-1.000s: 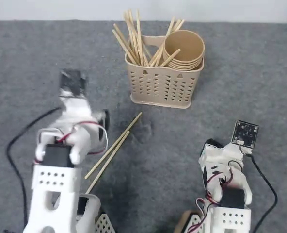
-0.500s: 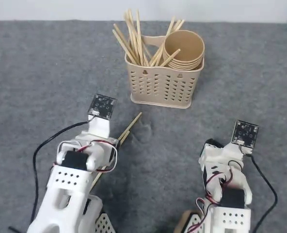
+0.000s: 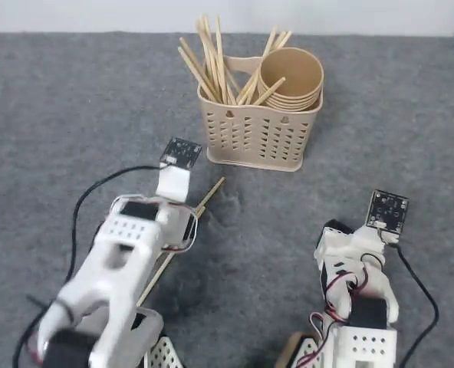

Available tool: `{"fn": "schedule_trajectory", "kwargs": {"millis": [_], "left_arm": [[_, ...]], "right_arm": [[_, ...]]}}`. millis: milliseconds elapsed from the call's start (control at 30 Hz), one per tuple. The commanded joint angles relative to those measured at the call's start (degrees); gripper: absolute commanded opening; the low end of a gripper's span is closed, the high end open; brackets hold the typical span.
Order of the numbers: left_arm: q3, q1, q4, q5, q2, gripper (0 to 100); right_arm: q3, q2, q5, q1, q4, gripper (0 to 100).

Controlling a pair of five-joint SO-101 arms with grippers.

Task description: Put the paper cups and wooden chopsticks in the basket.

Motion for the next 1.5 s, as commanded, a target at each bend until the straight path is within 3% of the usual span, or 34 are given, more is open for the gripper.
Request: {"fn": "schedule_trajectory", "kwargs": {"millis": [0, 167, 333, 500, 1367, 1467], "left_arm": [[-5.9, -0.3, -1.1, 0.4, 6.8, 13], [-7.8, -2.4, -7.5, 0.4, 12.6, 13], [-8.3, -6.0, -8.3, -1.9, 13.1, 13], [-8.1, -8.1, -8.3, -4.4, 13.1, 0], [-18.0, -10.6, -8.2, -4.7, 13.7, 1], [-18.7, -10.7, -5.1, -5.0, 13.6, 2]], "right_arm": [[1.0, -1.0, 1.1, 0.7, 0.4, 0.8], [1.0, -1.0, 1.1, 0.7, 0.4, 0.8], [1.0, -1.0, 1.1, 0.7, 0.4, 0.8], [1.0, -1.0, 1.1, 0.7, 0.4, 0.8], [1.0, -1.0, 1.4, 0.7, 0.4, 0.8], [1.0, -1.0, 1.4, 0.7, 0.4, 0.8]]}}
